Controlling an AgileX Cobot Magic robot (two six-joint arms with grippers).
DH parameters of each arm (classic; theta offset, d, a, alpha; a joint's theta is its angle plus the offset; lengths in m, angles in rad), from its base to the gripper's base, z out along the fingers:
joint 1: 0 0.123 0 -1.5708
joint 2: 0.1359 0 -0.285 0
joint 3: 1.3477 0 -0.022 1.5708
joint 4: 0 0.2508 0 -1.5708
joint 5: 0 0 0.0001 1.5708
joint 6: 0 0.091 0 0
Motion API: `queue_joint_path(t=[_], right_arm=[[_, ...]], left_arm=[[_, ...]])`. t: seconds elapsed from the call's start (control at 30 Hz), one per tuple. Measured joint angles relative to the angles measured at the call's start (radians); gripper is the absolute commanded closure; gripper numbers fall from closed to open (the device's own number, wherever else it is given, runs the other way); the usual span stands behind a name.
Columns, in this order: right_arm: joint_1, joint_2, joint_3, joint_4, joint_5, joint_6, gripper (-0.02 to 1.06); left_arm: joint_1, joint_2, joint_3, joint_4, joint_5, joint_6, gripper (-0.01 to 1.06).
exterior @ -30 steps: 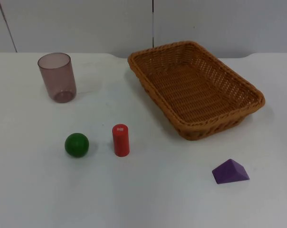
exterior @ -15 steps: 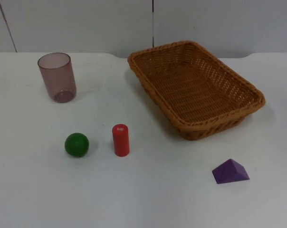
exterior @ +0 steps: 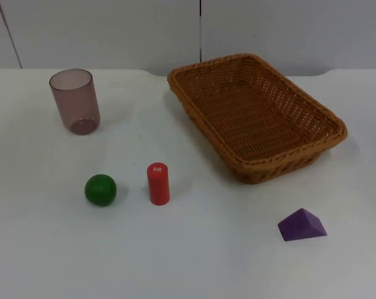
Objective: Pick up the basket with the left hand and place the triangular block into the basket with the right hand.
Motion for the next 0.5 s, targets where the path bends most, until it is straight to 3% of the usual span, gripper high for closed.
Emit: queue_joint_path(t=[0.17,0.4,0.5], right_arm=[[0.0,0.0,0.0,0.0,0.001,0.0,0.0],[0.0,0.0,0.0,0.0,0.013,0.0,0.0],[0.0,0.0,0.0,0.0,0.018,0.002,0.0]], left_arm=[[-0.122,0.143,-0.029,-0.006,-0.073,-0.034,0.0],[-0.142,0.323,-0.165,0.003,-0.073,-0.045,0.0],[-0.142,0.376,-0.205,0.035,-0.113,-0.048,0.0]])
